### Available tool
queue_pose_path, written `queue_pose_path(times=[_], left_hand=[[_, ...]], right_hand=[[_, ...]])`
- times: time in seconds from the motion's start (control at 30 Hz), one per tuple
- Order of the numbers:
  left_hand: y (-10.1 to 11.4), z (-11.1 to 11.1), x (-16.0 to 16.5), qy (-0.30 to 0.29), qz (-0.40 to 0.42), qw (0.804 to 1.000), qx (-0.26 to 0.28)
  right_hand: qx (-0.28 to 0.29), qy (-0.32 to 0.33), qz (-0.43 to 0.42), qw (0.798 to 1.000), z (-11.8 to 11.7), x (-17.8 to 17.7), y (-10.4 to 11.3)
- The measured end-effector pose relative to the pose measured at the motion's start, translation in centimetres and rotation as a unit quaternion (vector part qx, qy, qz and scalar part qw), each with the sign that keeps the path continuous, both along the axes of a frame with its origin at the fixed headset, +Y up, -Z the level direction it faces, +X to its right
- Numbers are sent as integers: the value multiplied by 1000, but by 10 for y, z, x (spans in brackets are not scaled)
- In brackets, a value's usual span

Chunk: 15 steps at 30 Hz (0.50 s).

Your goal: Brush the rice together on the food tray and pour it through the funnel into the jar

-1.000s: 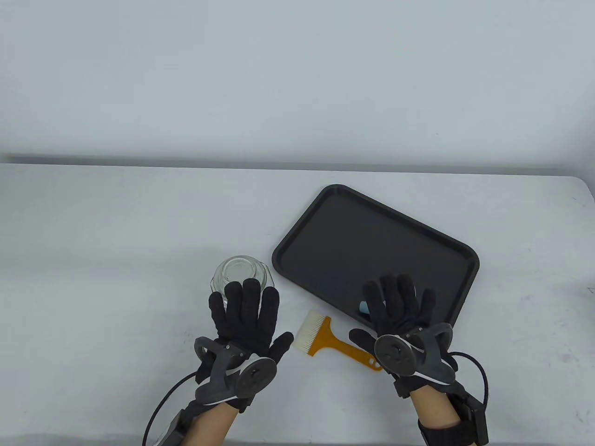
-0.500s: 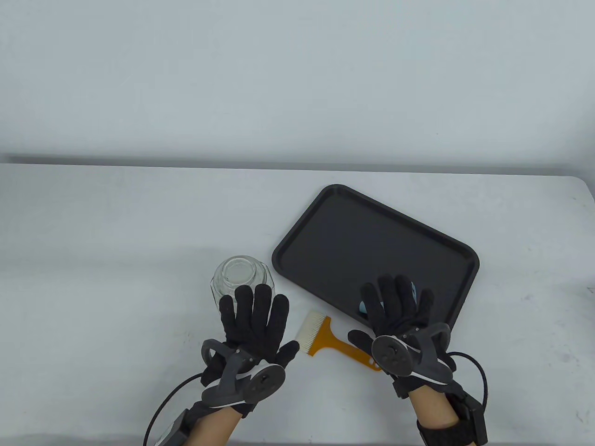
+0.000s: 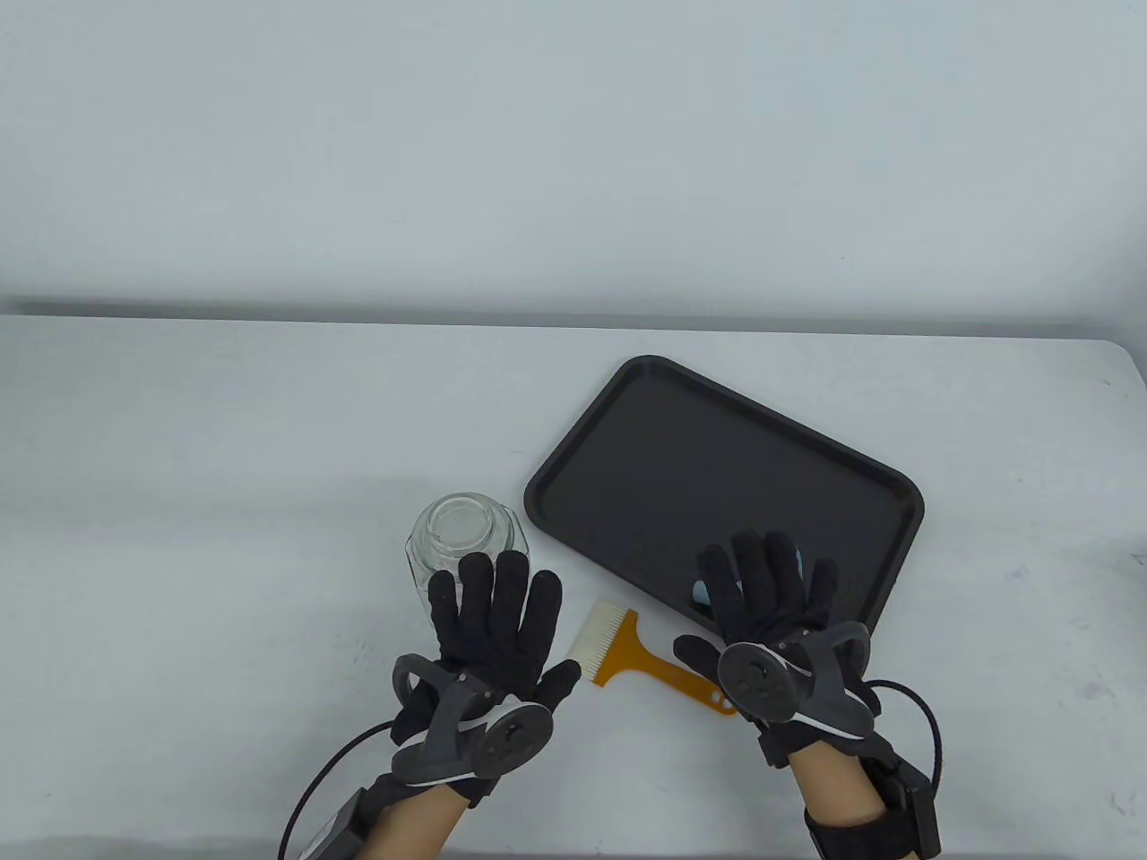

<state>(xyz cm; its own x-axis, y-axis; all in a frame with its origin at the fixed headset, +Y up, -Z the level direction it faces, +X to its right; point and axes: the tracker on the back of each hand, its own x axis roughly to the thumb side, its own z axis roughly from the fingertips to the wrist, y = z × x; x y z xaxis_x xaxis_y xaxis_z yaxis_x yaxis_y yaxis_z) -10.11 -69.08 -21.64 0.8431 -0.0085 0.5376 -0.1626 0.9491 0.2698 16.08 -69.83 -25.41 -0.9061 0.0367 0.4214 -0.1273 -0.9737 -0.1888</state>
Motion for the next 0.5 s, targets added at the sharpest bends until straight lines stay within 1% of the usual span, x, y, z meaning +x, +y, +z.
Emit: queue_pose_path(times=[0.5], left_hand=[[-1,-1,0,1,4,1000,-10]], right_hand=[[-7,-7,0,1000,-1,2,1]])
